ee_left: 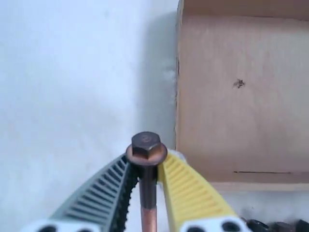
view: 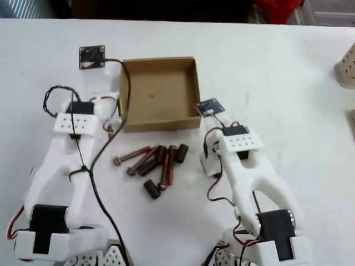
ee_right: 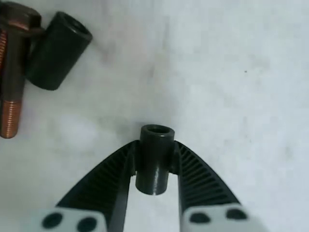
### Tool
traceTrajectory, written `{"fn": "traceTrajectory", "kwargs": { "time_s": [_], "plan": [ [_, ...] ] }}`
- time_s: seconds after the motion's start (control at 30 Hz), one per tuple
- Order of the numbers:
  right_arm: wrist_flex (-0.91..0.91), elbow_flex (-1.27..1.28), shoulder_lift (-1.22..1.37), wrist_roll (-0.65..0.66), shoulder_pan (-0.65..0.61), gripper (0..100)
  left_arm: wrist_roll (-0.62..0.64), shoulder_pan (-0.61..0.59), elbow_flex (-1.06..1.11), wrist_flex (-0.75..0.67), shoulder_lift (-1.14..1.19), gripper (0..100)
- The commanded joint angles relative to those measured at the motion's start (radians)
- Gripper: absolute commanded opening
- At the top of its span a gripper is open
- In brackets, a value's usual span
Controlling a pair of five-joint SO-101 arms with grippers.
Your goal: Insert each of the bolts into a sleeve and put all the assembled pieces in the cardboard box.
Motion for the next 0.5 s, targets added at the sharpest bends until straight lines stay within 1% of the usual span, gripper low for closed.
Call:
{"fn": "traceTrajectory", "kwargs": {
  "time_s": [0.0, 0.13, 0.27, 0.33, 0.37, 0.47],
  "plan": [
    [-0.010, -0.083, -0.050, 0.006, -0.042, 1.8, 0.003, -0.013, -0.012, -0.052, -0.058, 2],
    [-0.005, -0.107, -0.051, 0.005, -0.116, 1.8, 0.003, -0.013, 0.000, -0.058, -0.058, 2],
    [-0.013, -0.109, -0.051, 0.005, -0.206, 1.7, 0.003, -0.013, 0.037, -0.129, -0.058, 2],
    [-0.013, -0.109, -0.051, -0.005, -0.240, 1.7, 0.003, -0.013, 0.040, -0.135, -0.058, 2],
    [-0.013, -0.109, -0.051, -0.038, -0.249, 1.7, 0.003, -0.013, 0.040, -0.135, -0.058, 2],
    [-0.088, -0.080, -0.050, -0.224, -0.255, 1.6, 0.003, -0.013, 0.040, -0.135, -0.058, 2]
  ]
}}
